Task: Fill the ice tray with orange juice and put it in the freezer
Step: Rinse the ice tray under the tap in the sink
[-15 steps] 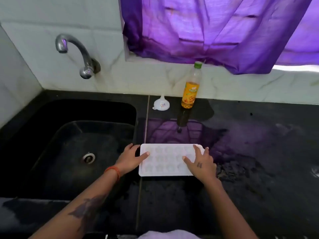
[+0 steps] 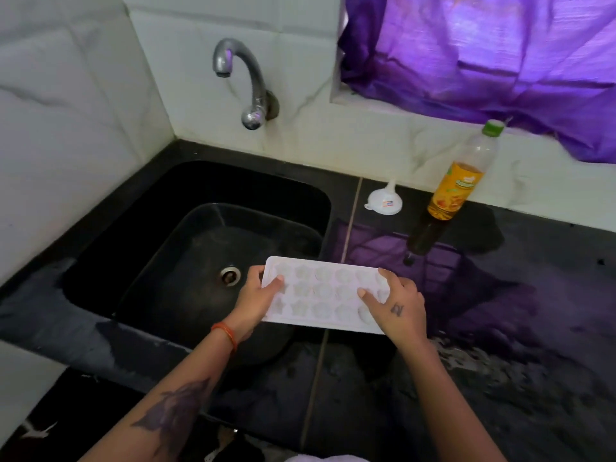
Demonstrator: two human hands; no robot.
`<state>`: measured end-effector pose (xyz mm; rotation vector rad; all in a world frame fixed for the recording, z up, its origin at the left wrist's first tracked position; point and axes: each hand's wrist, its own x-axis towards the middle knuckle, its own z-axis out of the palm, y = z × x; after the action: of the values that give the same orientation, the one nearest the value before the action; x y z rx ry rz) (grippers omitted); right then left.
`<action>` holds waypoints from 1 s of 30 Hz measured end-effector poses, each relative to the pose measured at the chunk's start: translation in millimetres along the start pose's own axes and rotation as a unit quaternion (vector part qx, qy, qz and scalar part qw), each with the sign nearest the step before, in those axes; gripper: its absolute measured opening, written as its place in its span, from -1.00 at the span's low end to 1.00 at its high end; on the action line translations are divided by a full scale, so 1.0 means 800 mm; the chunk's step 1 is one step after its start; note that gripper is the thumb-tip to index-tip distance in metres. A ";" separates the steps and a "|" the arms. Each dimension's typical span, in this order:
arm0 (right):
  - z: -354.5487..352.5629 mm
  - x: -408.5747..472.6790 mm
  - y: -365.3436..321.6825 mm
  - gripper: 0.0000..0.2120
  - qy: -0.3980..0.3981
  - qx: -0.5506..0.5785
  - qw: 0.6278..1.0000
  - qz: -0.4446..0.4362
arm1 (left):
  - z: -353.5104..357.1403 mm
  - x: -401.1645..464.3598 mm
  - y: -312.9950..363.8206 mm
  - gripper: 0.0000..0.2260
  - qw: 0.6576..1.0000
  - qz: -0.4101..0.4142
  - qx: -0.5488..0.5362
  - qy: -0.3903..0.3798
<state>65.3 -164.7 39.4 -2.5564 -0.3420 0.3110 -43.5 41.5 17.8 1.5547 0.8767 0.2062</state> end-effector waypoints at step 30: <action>0.080 0.322 -0.423 -0.46 0.035 -0.211 0.935 -0.284 | -0.201 0.154 0.048 -0.79 0.989 -0.008 -0.145 0.032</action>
<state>229.1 222.8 129.6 -2.7117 -1.1985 -0.0837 -39.0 246.3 42.8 1.2746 0.8669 0.3577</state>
